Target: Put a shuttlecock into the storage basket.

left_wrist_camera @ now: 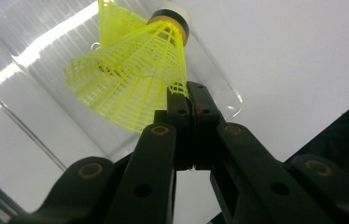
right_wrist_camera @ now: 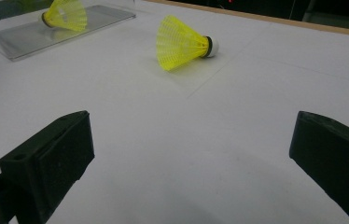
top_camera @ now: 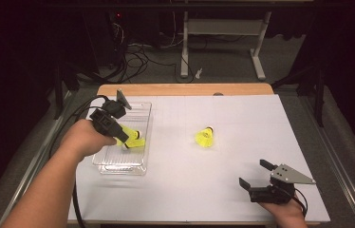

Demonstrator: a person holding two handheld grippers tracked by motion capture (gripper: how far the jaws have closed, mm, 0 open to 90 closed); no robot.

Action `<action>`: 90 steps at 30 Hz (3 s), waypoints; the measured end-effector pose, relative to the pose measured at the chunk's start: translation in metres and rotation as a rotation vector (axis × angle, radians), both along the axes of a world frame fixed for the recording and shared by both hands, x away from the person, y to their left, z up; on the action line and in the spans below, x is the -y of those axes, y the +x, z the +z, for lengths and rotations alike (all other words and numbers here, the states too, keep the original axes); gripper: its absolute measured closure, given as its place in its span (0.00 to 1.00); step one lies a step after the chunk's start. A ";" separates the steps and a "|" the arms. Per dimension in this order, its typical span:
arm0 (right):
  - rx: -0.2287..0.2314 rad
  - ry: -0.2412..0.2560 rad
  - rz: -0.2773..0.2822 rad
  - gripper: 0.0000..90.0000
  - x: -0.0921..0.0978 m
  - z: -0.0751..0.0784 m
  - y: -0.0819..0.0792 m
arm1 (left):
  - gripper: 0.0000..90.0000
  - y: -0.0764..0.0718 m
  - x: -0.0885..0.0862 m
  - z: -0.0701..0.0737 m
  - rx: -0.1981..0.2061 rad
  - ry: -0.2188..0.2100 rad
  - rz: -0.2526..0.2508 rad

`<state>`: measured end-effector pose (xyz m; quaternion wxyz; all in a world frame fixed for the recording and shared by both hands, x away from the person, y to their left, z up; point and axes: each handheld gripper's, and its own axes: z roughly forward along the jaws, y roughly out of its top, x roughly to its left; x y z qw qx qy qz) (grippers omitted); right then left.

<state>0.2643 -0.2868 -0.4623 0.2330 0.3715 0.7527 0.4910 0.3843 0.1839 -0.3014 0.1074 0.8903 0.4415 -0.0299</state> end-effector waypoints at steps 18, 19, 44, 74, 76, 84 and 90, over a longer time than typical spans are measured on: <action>-0.003 0.002 0.001 0.01 0.000 0.000 0.000 | 0.99 0.000 -0.002 -0.026 -0.032 0.016 0.000; -0.003 0.002 0.002 0.01 0.000 0.000 0.000 | 0.99 0.000 -0.001 -0.028 -0.034 0.016 0.000; -0.007 0.002 0.006 0.01 0.000 -0.001 0.000 | 0.99 0.002 0.019 -0.050 -0.033 0.042 -0.005; -0.008 -0.001 0.009 0.01 -0.001 -0.001 0.001 | 0.98 0.003 0.027 -0.071 -0.046 0.035 -0.003; -0.008 0.000 0.009 0.01 -0.001 0.000 0.001 | 0.98 0.002 0.028 -0.072 -0.048 0.035 -0.005; -0.008 0.001 0.010 0.01 0.000 -0.001 0.001 | 0.98 0.002 0.033 -0.077 -0.054 0.040 -0.015; -0.007 0.001 0.012 0.01 0.000 0.000 0.000 | 0.98 0.002 0.033 -0.079 -0.061 0.034 -0.015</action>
